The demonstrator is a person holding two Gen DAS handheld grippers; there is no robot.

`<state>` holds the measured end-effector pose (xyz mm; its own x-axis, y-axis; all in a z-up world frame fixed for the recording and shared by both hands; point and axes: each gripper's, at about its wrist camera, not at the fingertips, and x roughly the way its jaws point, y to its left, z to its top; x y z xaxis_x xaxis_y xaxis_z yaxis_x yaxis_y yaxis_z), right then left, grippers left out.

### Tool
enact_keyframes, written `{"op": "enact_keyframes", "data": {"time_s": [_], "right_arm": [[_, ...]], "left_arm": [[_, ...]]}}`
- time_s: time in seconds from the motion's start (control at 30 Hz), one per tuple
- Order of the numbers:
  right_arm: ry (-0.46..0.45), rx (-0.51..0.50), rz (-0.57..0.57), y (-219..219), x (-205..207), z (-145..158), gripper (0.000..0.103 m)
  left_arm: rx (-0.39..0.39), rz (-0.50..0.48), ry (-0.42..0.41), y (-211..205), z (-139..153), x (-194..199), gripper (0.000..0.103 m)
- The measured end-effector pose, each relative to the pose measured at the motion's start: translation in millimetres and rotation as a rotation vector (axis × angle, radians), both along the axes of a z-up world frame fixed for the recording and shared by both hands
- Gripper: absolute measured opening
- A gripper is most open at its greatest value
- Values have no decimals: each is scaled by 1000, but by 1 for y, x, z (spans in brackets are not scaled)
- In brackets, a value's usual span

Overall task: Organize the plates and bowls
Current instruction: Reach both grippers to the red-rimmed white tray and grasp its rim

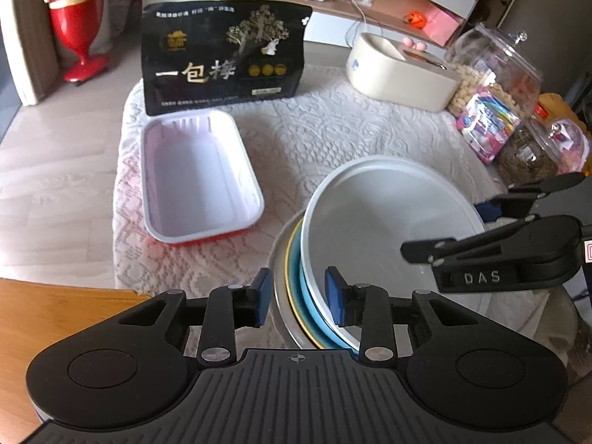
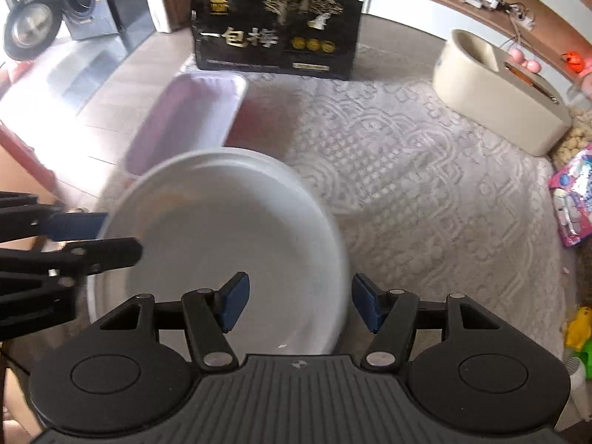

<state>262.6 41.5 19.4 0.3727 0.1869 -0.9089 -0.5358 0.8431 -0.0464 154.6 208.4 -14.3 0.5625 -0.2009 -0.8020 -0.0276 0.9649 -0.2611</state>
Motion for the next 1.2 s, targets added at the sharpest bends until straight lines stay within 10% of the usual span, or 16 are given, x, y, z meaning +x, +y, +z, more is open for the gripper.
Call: {"op": "enact_keyframes", "data": {"time_s": [0.2,0.37,0.57,0.83,1.2], "right_arm": [[-171,17,79,-7,-10,33,62],[-120,162,47,-6,16,59,63],[-39,177,57,32,49,70,63],[168,101,12,122,118,21,50],[346,-49,-41,168,153,-53,32]], "left_arm": [[-126,7,-64,22,23,-8,31],[-172,81,-134,61,37,-5,31],[5,281,-74,111,23,32,31],[-66,336,164,138,-50,114,31],[-96,256,179,129,-65,134,31]]}}
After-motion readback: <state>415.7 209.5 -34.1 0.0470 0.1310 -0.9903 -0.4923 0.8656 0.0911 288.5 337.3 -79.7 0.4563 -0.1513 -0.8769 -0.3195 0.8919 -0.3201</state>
